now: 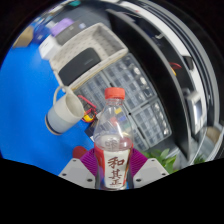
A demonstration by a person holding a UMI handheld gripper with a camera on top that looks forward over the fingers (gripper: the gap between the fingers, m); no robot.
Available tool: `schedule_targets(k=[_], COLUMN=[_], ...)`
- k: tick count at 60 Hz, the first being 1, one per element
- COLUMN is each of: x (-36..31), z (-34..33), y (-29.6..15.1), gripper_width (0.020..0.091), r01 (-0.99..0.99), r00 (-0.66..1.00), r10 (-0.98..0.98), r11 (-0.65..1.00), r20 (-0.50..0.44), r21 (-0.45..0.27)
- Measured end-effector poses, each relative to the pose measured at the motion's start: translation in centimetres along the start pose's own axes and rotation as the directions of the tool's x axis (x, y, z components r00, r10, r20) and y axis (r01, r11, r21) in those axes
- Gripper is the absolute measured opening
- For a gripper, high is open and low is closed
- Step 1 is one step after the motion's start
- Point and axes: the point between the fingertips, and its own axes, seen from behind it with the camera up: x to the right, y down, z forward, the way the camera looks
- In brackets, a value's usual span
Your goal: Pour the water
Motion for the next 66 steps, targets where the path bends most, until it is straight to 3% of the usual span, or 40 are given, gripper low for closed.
schedule_targets(k=[10,20,39,54,66], x=[0.8,2.2,3.1,3.0,4.2], z=[4.1,6.1,6.8,6.7,6.4], y=[-1.2,-3.0,-6.5,-6.3,-4.1], gripper_width=[0.0378,0.0378,0.0378,0.0379,0.0378], r01=[0.349,0.645,0.922,0.908,0.657], r00=[0.936,0.759,0.357,0.391,0.746], r10=[-0.35,-0.648,-0.919,-0.904,-0.654], r11=[0.937,0.762,0.375,0.409,0.754], r20=[-0.027,-0.068,-0.17,-0.173,-0.123], r21=[-0.027,-0.056,-0.093,-0.089,-0.02])
